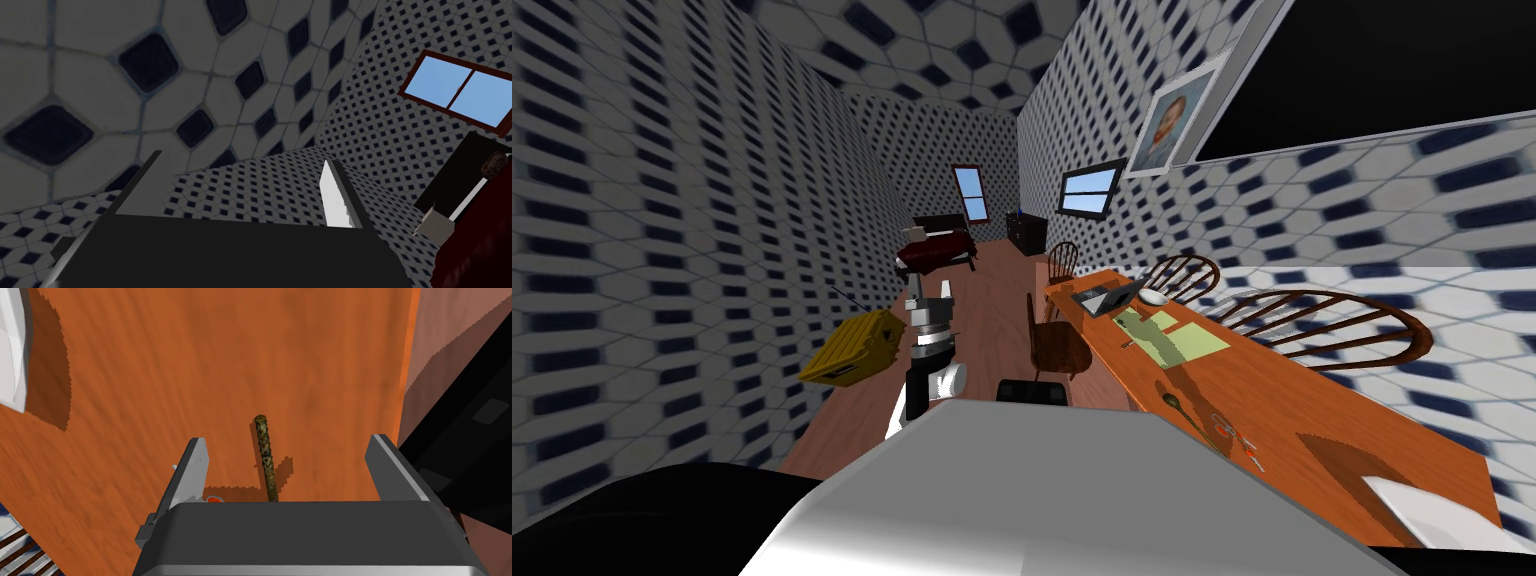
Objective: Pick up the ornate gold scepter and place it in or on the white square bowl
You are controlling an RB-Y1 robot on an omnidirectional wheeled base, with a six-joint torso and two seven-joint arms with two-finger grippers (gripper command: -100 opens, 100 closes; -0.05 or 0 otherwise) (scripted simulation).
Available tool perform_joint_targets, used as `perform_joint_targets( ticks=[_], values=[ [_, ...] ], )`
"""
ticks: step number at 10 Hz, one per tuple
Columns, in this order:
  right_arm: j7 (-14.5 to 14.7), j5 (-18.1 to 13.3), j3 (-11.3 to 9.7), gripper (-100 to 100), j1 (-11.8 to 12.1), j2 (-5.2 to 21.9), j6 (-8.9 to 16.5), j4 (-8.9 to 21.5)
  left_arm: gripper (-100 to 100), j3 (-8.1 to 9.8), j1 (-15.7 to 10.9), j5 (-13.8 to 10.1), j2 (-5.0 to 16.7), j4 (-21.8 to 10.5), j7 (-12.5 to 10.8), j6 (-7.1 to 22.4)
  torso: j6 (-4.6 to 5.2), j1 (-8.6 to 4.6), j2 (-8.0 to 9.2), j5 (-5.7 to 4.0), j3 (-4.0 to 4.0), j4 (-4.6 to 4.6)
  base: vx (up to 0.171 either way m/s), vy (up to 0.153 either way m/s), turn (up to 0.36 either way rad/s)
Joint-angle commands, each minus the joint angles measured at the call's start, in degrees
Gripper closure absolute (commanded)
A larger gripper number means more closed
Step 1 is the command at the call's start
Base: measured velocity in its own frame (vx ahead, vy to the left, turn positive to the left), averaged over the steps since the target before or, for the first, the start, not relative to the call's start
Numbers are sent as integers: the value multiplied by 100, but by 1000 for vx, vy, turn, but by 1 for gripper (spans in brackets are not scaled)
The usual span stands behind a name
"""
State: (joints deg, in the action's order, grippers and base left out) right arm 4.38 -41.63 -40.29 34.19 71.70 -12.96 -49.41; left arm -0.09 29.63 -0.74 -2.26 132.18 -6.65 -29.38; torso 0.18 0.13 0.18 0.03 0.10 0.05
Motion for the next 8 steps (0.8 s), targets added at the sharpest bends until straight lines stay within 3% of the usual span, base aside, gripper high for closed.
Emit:
perform_joint_targets(
  ticks=[1, 8],
  values=[
    [-103, 5, -51, -100, 124, 89, 204, -93, 0, 0, 0, 0, 0, 0, 0, 0, 0, 0, 0, 0, 0, 0, 0, 0, 0],
    [-122, 3, -44, -100, 173, 95, 269, -66, 0, 0, 0, 0, 0, 0, 0, 0, -3, -9, -4, -3, -2, 0, 1, 6, -16]
  ],
)
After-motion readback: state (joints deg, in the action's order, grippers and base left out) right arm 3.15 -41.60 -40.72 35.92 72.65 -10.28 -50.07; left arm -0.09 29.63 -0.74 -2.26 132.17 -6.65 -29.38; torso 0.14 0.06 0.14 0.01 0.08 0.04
